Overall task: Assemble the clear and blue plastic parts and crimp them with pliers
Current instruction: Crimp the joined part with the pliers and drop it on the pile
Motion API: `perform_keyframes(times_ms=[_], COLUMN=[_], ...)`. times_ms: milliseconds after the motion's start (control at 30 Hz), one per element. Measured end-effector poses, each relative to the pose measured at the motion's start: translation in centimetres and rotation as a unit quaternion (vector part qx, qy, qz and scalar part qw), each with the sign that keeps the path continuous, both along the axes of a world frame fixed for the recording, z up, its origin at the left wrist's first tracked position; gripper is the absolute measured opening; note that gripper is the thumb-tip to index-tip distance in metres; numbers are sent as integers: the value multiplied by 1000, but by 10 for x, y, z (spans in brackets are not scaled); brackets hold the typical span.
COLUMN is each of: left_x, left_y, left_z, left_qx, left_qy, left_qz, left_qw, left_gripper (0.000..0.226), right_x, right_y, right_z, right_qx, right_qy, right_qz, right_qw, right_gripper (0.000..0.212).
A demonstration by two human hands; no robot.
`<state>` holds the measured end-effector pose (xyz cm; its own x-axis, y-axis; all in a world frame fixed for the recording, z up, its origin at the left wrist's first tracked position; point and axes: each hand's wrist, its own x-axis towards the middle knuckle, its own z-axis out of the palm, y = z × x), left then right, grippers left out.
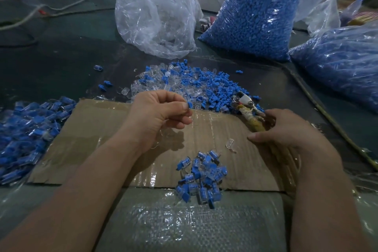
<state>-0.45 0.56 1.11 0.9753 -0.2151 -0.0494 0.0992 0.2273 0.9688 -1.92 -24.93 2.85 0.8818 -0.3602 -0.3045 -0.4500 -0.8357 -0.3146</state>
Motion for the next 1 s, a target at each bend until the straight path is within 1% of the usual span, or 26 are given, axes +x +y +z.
perform_keyframes(times_ms=[67, 133, 167, 200, 267, 333, 367, 467, 533, 600, 733, 933, 1000], left_x=[0, 0, 1, 1, 1, 1, 2, 3, 3, 2, 4, 5, 6], left_y=[0, 0, 0, 1, 1, 1, 1, 0, -2, -2, -3, -4, -4], left_z=[-1, -2, -2, -2, -3, -3, -3, -4, -5, -6, -6, -8, -9], left_qx=[0, -7, -14, -21, -31, -33, -34, -44, -46, -45, -41, -47, -49], left_qy=[-1, 0, 2, 4, 6, 3, -1, -13, -28, -45, -71, -105, -108], left_qz=[-2, 0, 2, 5, 11, 15, 19, 36, 42, 51, 84, 101, 105], left_qw=[1000, 1000, 1000, 1000, 999, 999, 999, 998, 998, 997, 993, 988, 987], left_gripper=[21, 20, 20, 20, 19, 11, 7, 9, 7, 7, 8, 7, 11], right_x=[1, 0, -1, -2, -2, -1, 0, -1, -2, -2, 0, 1, 1], right_y=[2, 5, 7, 9, 14, 22, 27, 43, 53, 60, 68, 75, 75], right_z=[2, 4, 5, 6, 8, 7, 6, 1, -1, -4, -10, -13, -14], right_qx=[20, 43, 44, 39, 32, 25, 18, 21, 34, 22, 12, 27, 37], right_qy=[-27, -72, -97, -121, -154, -186, -215, -330, -368, -371, -333, -305, -298], right_qz=[-7, -19, -23, -22, -3, 29, 41, 67, 92, 135, 209, 243, 245], right_qw=[999, 996, 994, 992, 987, 982, 975, 942, 925, 919, 920, 921, 922], right_gripper=[71, 43, 32, 27, 29, 34, 37, 41, 38, 36, 41, 44, 45])
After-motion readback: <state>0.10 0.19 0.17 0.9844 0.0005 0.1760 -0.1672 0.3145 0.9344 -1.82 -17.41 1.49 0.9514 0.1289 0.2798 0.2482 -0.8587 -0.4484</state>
